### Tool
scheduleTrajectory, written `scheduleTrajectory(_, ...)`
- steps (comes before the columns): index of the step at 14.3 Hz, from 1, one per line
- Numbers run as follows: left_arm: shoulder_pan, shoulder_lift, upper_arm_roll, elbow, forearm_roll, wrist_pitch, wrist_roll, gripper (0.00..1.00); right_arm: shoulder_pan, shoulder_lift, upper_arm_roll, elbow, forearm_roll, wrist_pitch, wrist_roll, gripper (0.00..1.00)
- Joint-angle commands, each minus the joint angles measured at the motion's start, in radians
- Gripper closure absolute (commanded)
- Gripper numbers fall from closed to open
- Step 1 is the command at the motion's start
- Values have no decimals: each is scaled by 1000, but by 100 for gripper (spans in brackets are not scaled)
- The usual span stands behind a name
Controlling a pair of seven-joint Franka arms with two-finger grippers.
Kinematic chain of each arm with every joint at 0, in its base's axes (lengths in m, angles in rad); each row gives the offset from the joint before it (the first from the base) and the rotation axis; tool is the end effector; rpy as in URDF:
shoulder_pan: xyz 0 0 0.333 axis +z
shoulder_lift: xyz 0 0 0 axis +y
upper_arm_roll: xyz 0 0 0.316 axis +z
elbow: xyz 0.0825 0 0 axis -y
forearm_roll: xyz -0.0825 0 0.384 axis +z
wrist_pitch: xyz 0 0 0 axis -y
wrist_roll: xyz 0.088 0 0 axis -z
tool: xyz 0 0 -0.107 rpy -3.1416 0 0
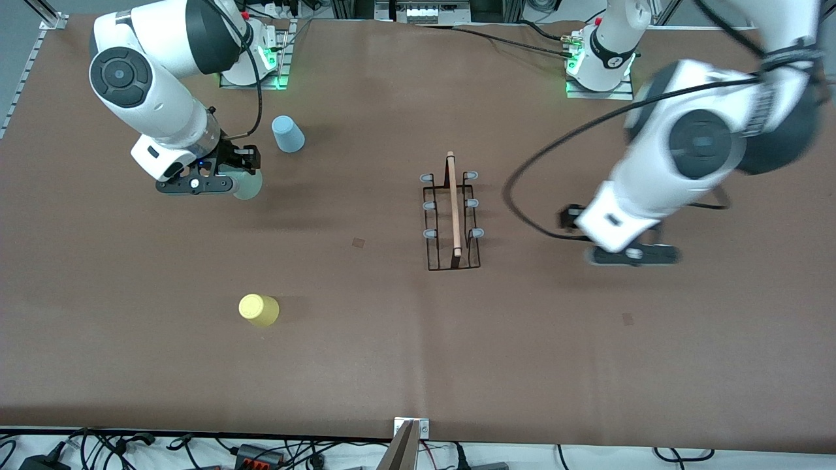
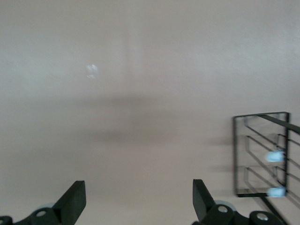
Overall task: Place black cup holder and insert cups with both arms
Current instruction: 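Release the holder and withdraw the left gripper while the right gripper carries the cup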
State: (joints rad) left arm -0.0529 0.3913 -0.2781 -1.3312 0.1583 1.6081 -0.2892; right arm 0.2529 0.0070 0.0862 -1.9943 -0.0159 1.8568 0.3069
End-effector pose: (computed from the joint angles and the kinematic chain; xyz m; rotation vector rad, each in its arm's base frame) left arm 0.6408 -0.1693 0.5084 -3.0585 0.0625 0.1217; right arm 0.5095 0.1783 0.4446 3.0749 0.0582 -0.2040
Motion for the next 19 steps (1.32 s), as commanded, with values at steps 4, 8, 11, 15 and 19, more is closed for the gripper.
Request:
scheduleTrajectory(4, 180, -57, -21, 32, 7, -123, 304, 0, 138, 53, -3, -4, 65, 129, 272, 82)
scheduleTrajectory(8, 229, -88, -18, 23, 4, -224, 429, 0, 308, 129, -2, 20, 70, 249, 642, 85)
scheduleTrajectory(11, 228, -86, -20, 33, 3, -220, 435, 0, 423, 206, -2, 119, 56, 265, 869, 85)
scheduleTrajectory(15, 174, -81, -21, 84, 123, -224, 544, 0, 473, 257, 45, 201, 53, 278, 1036, 85)
scheduleTrajectory(19, 194, -81, -7, 92, 34, -228, 539, 0, 499, 307, 53, 227, 47, 320, 1061, 85)
